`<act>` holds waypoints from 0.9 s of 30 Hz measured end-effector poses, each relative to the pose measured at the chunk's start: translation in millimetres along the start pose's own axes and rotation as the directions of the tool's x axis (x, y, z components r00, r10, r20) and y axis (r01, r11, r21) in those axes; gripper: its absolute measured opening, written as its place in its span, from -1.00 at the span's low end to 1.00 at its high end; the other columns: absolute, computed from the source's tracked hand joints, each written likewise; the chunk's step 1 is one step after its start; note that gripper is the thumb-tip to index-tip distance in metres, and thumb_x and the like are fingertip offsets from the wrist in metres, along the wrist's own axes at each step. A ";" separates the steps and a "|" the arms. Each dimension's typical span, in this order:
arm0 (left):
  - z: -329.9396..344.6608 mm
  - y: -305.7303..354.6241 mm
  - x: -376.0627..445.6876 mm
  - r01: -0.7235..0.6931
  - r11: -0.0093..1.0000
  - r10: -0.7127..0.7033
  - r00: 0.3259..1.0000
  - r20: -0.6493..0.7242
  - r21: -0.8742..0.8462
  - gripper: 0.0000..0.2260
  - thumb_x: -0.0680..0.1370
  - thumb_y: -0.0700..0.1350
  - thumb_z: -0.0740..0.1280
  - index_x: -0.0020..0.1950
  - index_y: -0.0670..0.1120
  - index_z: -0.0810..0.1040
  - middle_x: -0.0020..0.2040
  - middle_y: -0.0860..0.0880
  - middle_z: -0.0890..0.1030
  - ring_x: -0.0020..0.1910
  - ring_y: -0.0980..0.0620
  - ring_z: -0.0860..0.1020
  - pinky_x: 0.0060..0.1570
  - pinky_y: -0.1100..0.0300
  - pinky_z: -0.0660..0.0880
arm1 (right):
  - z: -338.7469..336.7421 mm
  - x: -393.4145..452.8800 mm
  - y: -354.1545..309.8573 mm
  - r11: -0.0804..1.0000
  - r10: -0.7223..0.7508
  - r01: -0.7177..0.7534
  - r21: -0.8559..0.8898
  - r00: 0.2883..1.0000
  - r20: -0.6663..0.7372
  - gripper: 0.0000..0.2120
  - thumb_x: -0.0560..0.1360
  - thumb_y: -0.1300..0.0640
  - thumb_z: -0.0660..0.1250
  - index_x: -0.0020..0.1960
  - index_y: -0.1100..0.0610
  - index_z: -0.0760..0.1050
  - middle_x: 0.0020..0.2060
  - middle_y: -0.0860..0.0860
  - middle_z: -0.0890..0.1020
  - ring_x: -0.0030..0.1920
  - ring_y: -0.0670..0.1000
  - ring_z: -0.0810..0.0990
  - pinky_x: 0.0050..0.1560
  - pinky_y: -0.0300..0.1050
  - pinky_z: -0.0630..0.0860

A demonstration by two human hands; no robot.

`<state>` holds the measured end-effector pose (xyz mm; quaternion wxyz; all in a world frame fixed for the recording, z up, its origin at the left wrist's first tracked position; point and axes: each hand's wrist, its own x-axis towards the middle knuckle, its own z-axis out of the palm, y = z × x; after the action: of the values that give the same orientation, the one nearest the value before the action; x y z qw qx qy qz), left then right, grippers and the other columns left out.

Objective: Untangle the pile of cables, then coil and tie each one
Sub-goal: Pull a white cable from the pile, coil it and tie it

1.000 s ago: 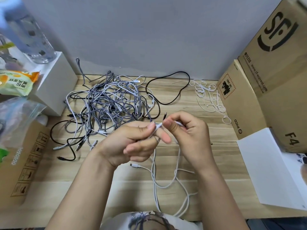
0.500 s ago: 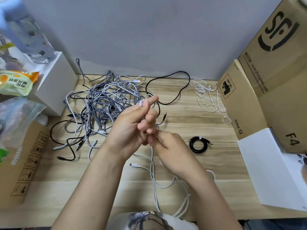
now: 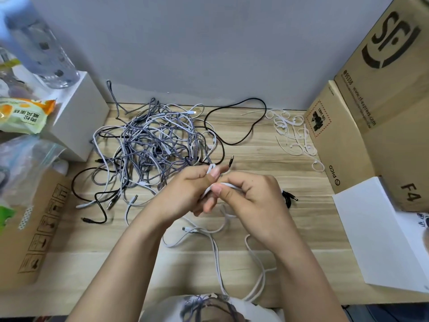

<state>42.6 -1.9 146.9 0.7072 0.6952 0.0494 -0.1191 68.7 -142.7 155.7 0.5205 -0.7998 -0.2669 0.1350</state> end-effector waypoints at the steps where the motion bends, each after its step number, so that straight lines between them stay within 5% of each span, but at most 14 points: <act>1: 0.2 1.1 -1.1 -0.010 1.000 0.010 1.000 0.018 0.004 -0.55 0.59 0.02 0.10 -0.42 -0.05 0.57 -0.62 0.02 0.34 -0.62 0.09 0.23 -0.55 0.30 0.24 | 0.4 0.9 1.5 1.000 -0.007 0.008 0.020 0.999 -0.049 -0.78 0.46 -0.02 0.28 -0.29 0.01 0.61 -0.38 -0.05 0.67 -0.29 0.06 0.62 -0.14 0.05 0.53; 4: 1.7 2.8 -3.4 0.018 0.999 -0.014 0.994 0.108 -0.032 -0.38 0.56 0.17 -0.10 -0.52 -0.02 0.52 -0.63 0.05 0.22 -0.60 0.11 0.15 -0.54 0.34 0.15 | 0.7 3.8 3.2 0.997 0.040 -0.024 0.080 0.979 -0.202 -0.86 0.38 -0.03 0.39 -0.33 -0.03 0.57 -0.50 0.05 0.58 -0.45 0.04 0.50 -0.33 -0.08 0.50; 8: -4.6 -2.2 -0.5 0.156 0.937 -0.033 0.930 0.366 -0.311 -0.32 0.49 0.33 -0.13 -0.11 -0.08 0.65 -0.61 0.11 0.20 -0.62 0.18 0.09 -0.58 0.37 0.12 | -3.4 8.5 7.8 0.965 0.111 -0.040 0.259 0.957 -0.267 -0.77 0.42 0.23 0.44 -0.35 0.01 0.51 -0.56 -0.10 0.49 -0.48 -0.20 0.42 -0.37 -0.37 0.38; 13: -12.4 -2.8 -2.6 0.159 0.783 0.180 0.867 0.464 -0.601 -0.70 0.57 0.06 0.23 -0.05 -0.15 0.60 -0.58 0.13 0.23 -0.58 0.19 0.12 -0.59 0.37 0.16 | -0.4 13.4 17.7 0.981 0.065 -0.025 0.190 0.977 -0.204 -0.80 0.48 0.00 0.25 -0.32 -0.07 0.50 -0.44 -0.11 0.53 -0.34 -0.19 0.42 -0.28 -0.15 0.34; 16: -14.9 6.5 -0.7 0.158 0.586 0.352 0.834 0.426 -0.795 -0.80 0.62 -0.19 0.14 0.05 -0.24 0.52 -0.50 0.06 0.27 -0.54 0.14 0.19 -0.51 0.32 0.22 | 6.1 12.2 22.6 0.987 0.102 -0.085 0.137 0.987 -0.126 -0.78 0.49 -0.02 0.19 -0.32 -0.06 0.47 -0.51 -0.21 0.45 -0.41 -0.21 0.37 -0.30 -0.22 0.27; 19: -14.8 16.5 3.0 0.097 0.494 0.346 0.890 0.298 -0.864 -0.79 0.60 -0.23 0.15 0.14 -0.27 0.51 -0.47 0.03 0.37 -0.53 0.14 0.27 -0.45 0.31 0.35 | 15.6 8.2 19.7 0.988 0.128 -0.129 0.083 0.992 0.015 -0.76 0.51 0.00 0.19 -0.32 -0.06 0.44 -0.56 -0.23 0.42 -0.46 -0.22 0.36 -0.34 -0.27 0.23; 23: -2.8 19.1 2.4 -0.091 0.641 0.134 0.991 -0.005 -0.762 -0.70 0.48 -0.17 0.22 0.15 -0.21 0.58 -0.47 0.03 0.48 -0.53 0.14 0.46 -0.50 0.33 0.44 | 16.7 6.9 10.8 0.981 0.192 -0.192 -0.007 0.974 0.122 -0.71 0.58 0.09 0.23 -0.31 -0.09 0.42 -0.56 -0.29 0.46 -0.46 -0.25 0.42 -0.35 -0.30 0.24; 27: 4.4 17.4 3.4 -0.122 0.764 0.084 0.992 -0.090 -0.634 -0.65 0.46 -0.17 0.17 0.22 -0.20 0.44 -0.37 -0.06 0.62 -0.45 0.09 0.58 -0.43 0.33 0.52 | 16.3 4.8 9.0 0.978 0.182 -0.163 -0.133 0.973 0.139 -0.81 0.58 0.10 0.24 -0.14 0.01 0.59 -0.22 -0.09 0.67 -0.16 -0.09 0.58 -0.07 -0.10 0.45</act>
<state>49.6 -6.6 163.1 0.9047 0.4189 0.0685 -0.0369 67.2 -130.4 141.0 0.4358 -0.8375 -0.2425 0.2234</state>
